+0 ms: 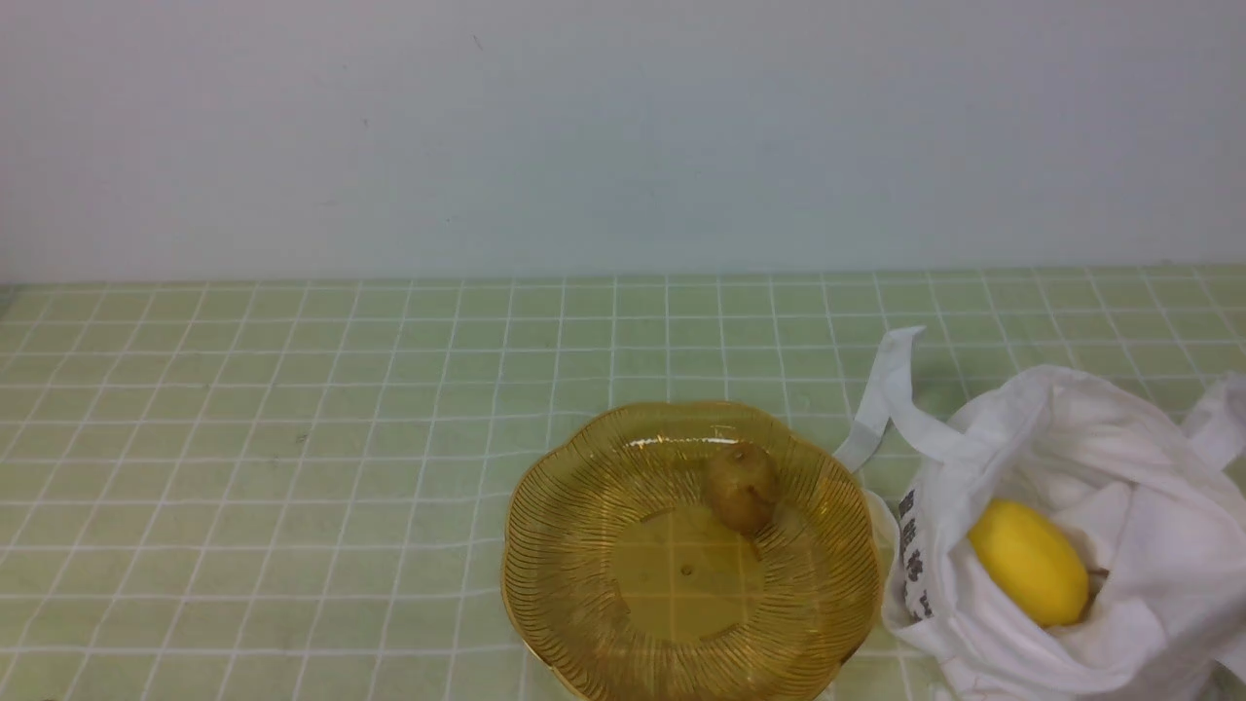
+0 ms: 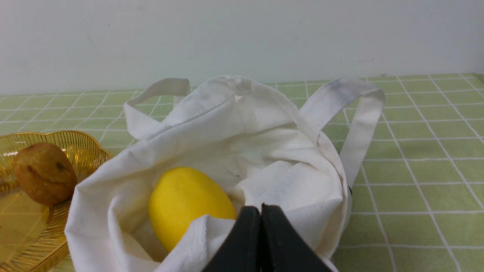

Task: Take the fruit out of the bag on the green coffee tablecloth and place them on the plate.
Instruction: 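Reach into the cloth bag and grasp the lemon with the right gripper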

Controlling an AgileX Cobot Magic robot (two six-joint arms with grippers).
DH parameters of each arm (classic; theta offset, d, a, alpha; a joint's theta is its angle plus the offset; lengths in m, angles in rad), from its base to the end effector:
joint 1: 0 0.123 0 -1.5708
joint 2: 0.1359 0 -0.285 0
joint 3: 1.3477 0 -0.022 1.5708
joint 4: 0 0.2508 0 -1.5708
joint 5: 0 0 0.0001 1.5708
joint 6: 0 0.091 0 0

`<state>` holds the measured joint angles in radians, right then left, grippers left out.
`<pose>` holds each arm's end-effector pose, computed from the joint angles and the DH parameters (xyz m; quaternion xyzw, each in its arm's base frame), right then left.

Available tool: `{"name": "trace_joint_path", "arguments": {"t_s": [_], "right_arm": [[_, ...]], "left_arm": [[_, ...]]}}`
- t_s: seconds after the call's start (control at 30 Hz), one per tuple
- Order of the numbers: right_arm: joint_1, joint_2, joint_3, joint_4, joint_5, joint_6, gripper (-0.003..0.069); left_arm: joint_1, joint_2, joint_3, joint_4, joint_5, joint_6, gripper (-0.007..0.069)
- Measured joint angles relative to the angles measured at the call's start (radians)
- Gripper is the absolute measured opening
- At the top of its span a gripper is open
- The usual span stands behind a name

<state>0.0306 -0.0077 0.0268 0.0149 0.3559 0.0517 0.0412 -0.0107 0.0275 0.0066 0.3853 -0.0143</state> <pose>0.0532 0.0021 0.1725 0.0125 0.8011 0.0309 0.5976 0.0523 0.0024 0.1699 -0.0207 0.8090 0.0107 0.5874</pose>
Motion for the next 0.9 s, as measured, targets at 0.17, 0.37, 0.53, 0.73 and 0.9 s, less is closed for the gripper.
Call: {"name": "trace_joint_path", "arguments": {"t_s": [0.17, 0.37, 0.53, 0.73, 0.9], "right_arm": [[0.0, 0.0, 0.0, 0.0, 0.0, 0.0, -0.0015], [0.0, 0.0, 0.0, 0.0, 0.0, 0.01, -0.0015], [0.0, 0.0, 0.0, 0.0, 0.0, 0.04, -0.0015], [0.0, 0.0, 0.0, 0.0, 0.0, 0.042, -0.0015], [0.0, 0.0, 0.0, 0.0, 0.0, 0.042, -0.0015]], "left_arm": [[0.0, 0.0, 0.0, 0.0, 0.0, 0.0, -0.0008], [0.0, 0.0, 0.0, 0.0, 0.0, 0.0, -0.0008], [0.0, 0.0, 0.0, 0.0, 0.0, 0.0, -0.0008], [0.0, 0.0, 0.0, 0.0, 0.0, 0.0, -0.0008], [0.0, 0.0, 0.0, 0.0, 0.0, 0.0, -0.0008]]}}
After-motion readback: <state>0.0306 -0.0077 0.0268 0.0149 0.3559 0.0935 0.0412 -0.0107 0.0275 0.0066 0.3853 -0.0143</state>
